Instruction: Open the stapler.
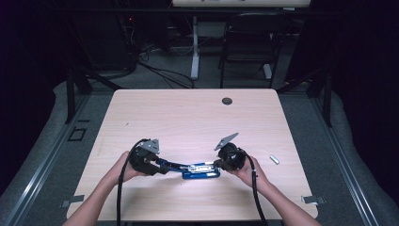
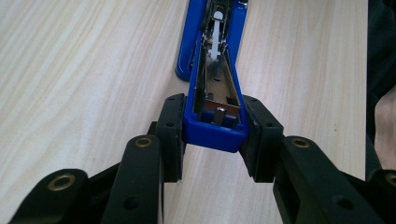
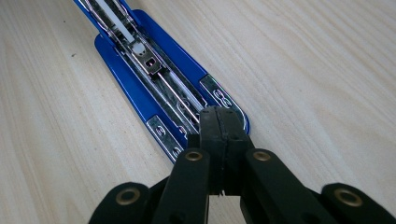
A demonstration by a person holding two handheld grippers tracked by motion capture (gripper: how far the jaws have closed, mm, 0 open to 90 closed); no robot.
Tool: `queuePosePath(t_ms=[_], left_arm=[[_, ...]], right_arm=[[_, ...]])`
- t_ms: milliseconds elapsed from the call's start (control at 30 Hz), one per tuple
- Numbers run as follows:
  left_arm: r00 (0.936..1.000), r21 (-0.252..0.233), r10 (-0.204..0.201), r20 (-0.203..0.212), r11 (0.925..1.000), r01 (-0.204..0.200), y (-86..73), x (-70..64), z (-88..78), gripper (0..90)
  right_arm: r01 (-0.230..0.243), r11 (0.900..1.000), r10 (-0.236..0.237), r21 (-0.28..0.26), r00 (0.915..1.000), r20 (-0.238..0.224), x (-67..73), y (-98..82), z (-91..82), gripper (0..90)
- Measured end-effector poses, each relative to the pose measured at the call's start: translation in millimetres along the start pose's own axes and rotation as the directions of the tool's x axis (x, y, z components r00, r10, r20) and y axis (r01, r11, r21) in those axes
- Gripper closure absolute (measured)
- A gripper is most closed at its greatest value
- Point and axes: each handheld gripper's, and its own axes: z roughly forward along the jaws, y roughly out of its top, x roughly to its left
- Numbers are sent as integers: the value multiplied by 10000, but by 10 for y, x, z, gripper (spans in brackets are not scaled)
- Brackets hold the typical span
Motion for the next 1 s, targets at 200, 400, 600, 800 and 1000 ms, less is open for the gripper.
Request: queuePosePath(t_ms=[200,400,600,800,1000], left_arm=[[9999,-26,-133,-88,9999,133,-32,5,10,645],[9997,-287,-210,146,9994,214,-57,20,24,643],[9996,-23,-259,-89,9997,259,-89,37,57,638],[9992,34,-367,-153,9993,367,-103,36,80,634],[9981,517,-362,-503,9979,388,-150,29,184,633]], right_arm=[[-7,10000,7,14,10000,-2,-1,1,-1,900],[121,9998,-121,-157,9999,10,-3,-7,6,900],[155,9998,-155,-134,9999,-46,-15,-8,3,900],[381,9953,-392,890,9992,109,-32,17,-72,900],[436,9956,-431,835,9990,-86,-19,13,-70,900]])
